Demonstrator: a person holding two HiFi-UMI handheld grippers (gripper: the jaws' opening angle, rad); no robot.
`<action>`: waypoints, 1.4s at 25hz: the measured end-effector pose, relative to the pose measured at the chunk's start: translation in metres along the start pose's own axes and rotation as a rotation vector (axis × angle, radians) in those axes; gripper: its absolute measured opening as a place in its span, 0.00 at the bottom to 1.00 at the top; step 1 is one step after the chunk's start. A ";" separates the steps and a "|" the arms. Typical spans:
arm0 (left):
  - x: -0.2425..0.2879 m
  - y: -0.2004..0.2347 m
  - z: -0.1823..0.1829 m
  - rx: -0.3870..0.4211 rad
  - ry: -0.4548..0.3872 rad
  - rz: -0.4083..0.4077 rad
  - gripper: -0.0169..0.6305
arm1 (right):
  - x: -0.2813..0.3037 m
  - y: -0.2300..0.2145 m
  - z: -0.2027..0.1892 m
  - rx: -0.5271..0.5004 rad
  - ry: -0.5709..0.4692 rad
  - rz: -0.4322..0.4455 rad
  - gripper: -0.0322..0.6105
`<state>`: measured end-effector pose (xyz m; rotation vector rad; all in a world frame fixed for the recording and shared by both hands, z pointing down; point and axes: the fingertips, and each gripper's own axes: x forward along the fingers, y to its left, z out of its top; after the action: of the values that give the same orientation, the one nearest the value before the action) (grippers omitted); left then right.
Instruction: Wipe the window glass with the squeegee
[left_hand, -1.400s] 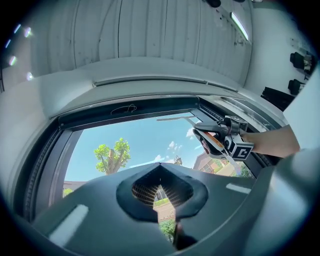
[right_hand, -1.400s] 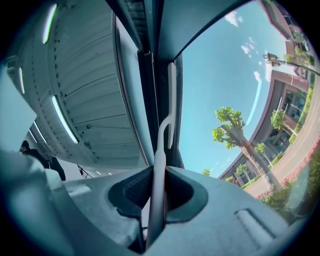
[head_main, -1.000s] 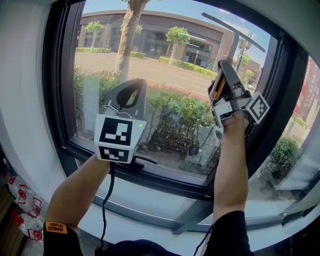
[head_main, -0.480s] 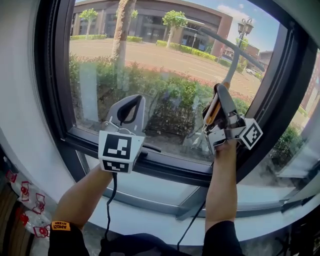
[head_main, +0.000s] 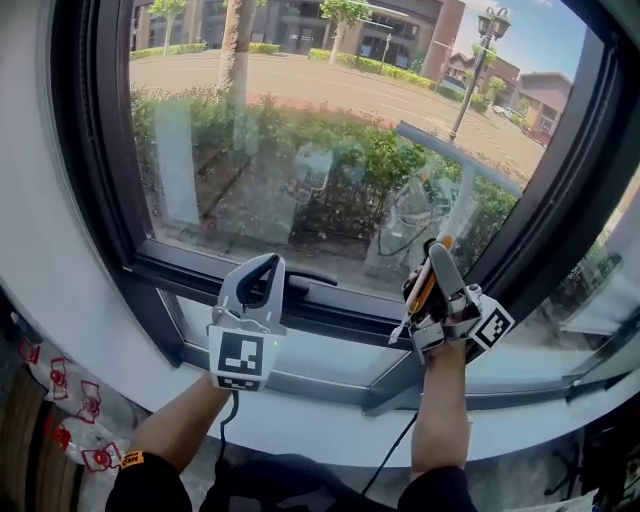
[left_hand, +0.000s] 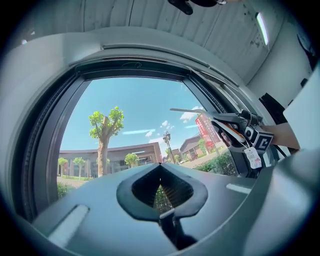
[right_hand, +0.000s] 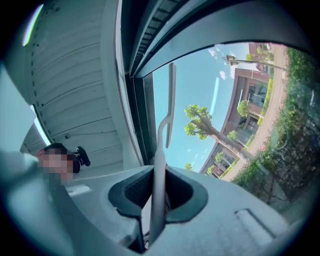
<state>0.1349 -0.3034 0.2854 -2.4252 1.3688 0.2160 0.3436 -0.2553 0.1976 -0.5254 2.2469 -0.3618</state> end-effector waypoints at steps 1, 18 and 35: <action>-0.002 -0.002 -0.006 -0.006 0.011 -0.003 0.05 | -0.003 -0.001 -0.001 -0.002 0.002 -0.006 0.12; -0.025 0.060 -0.002 0.016 0.058 0.178 0.05 | 0.059 0.038 -0.045 -0.191 0.072 0.085 0.12; -0.099 0.290 0.072 0.113 0.034 0.267 0.06 | 0.318 0.057 -0.233 -0.112 0.200 0.167 0.12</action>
<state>-0.1610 -0.3351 0.1830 -2.1600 1.6721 0.1589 -0.0395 -0.3367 0.1235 -0.3691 2.4957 -0.2118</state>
